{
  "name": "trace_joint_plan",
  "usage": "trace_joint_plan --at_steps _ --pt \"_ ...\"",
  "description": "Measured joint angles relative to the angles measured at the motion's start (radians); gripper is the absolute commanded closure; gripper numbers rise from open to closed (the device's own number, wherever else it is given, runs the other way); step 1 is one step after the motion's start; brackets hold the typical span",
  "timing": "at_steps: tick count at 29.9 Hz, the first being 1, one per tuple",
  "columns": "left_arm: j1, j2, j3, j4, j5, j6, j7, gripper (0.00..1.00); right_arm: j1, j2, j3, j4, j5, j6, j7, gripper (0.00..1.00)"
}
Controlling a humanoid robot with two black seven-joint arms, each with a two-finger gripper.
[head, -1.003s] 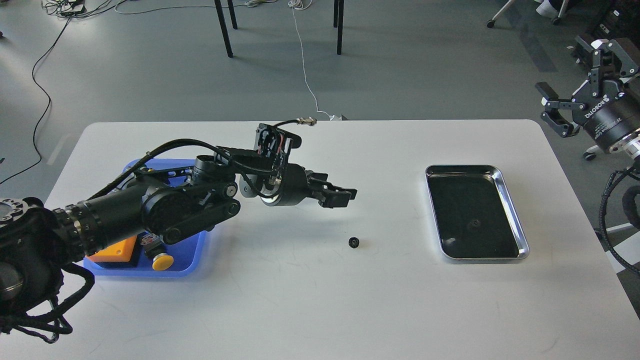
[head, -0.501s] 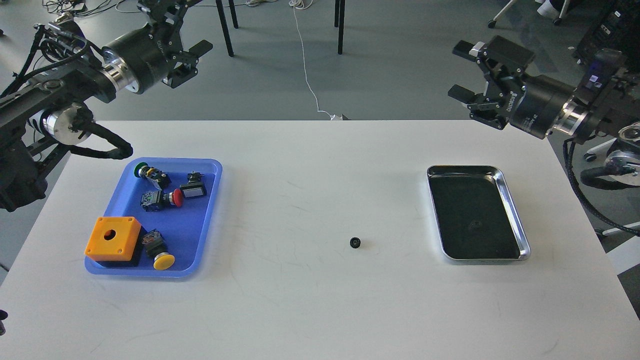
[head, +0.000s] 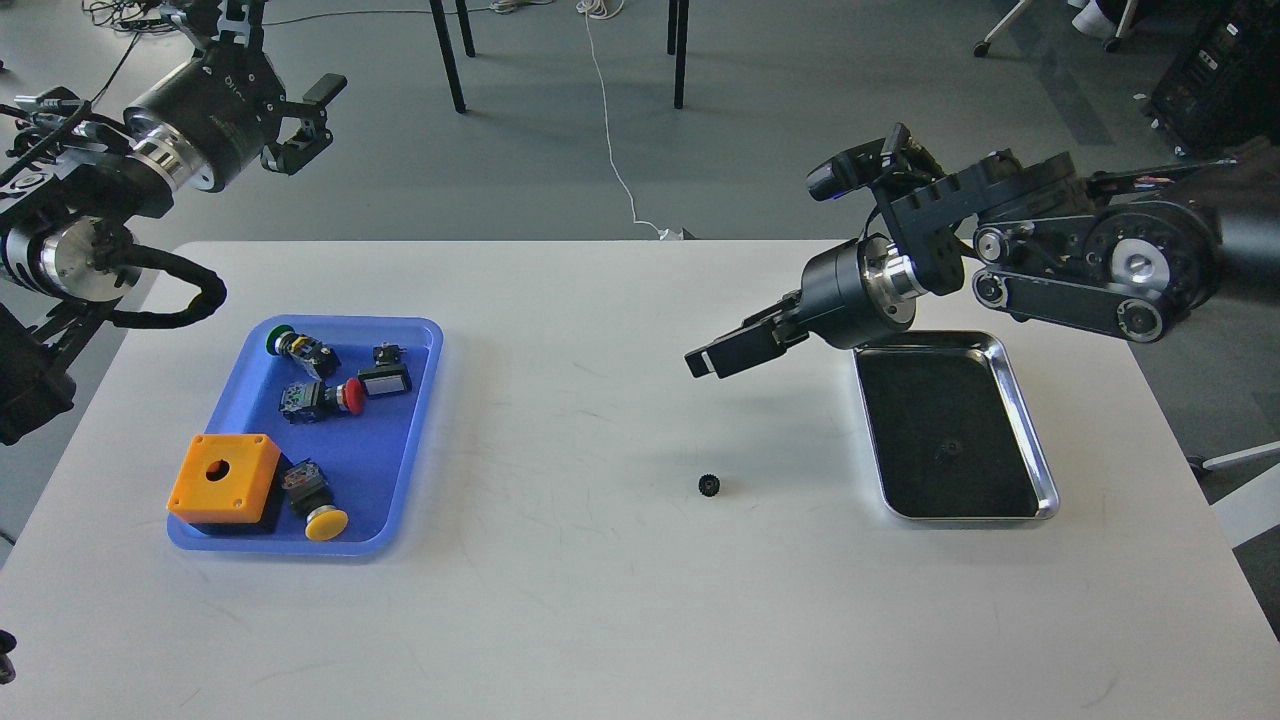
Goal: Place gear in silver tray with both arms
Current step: 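Lower the right gripper toward the black gear on the table, then close the right gripper on the black gear and lift it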
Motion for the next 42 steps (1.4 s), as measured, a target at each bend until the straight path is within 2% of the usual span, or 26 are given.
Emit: trace_joint_plan --at_steps 6,11,14,19,24,31,42 --pt "0.003 0.019 -0.009 0.0 0.0 -0.004 0.0 0.02 0.023 0.156 -0.142 -0.023 -0.15 -0.077 0.0 0.04" --pt "0.007 0.022 -0.01 0.0 0.001 -0.018 0.0 0.02 -0.002 0.259 -0.245 -0.112 -0.207 -0.162 0.0 0.07" --pt "0.008 0.022 -0.011 0.0 0.001 -0.021 0.0 0.02 -0.035 0.267 -0.272 -0.153 -0.208 -0.177 0.0 0.17" --pt "0.009 0.025 -0.01 0.0 0.01 -0.03 0.0 0.02 -0.063 0.268 -0.31 -0.188 -0.204 -0.177 0.0 0.26" --pt "0.021 0.027 -0.006 0.0 0.014 -0.056 0.0 0.02 -0.093 0.268 -0.329 -0.199 -0.181 -0.192 0.0 0.27" --pt "0.026 0.025 0.0 0.0 0.015 -0.061 0.001 0.02 -0.144 0.268 -0.286 -0.179 -0.036 -0.265 0.0 0.27" --pt "0.026 0.02 0.005 0.0 0.016 -0.062 0.003 0.02 -0.205 0.268 -0.283 -0.178 -0.031 -0.297 0.0 0.3"
